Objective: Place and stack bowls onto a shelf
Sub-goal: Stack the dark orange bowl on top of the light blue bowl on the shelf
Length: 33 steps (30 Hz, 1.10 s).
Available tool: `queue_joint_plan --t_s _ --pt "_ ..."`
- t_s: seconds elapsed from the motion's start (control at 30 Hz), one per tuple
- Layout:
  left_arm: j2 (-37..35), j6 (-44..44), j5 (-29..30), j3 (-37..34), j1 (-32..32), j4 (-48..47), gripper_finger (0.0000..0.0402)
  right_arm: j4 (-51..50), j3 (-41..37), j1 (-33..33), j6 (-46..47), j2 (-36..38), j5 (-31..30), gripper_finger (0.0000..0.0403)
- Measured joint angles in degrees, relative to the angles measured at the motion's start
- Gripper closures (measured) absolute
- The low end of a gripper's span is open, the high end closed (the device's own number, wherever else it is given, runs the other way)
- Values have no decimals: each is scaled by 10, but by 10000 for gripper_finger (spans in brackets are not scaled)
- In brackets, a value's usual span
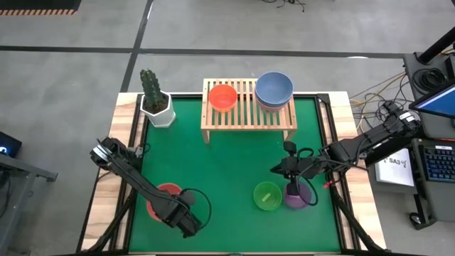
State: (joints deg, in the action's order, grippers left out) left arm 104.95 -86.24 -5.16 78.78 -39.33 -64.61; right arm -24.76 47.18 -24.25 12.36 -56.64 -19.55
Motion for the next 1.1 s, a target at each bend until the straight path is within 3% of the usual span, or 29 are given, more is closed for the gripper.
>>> queue_joint_plan --t_s 0.2,0.57,0.73,1.1 --pt "0 205 21 90 2 -39 401 -39 0 -2 35 9 0 394" --pt "-1 568 260 274 105 -104 401 -80 -13 -55 102 54 -15 394" --pt "-1 749 331 334 168 -91 401 -78 -14 -72 89 68 -45 394" --pt "-1 1070 346 397 314 73 402 -76 -19 -78 71 70 -45 394"
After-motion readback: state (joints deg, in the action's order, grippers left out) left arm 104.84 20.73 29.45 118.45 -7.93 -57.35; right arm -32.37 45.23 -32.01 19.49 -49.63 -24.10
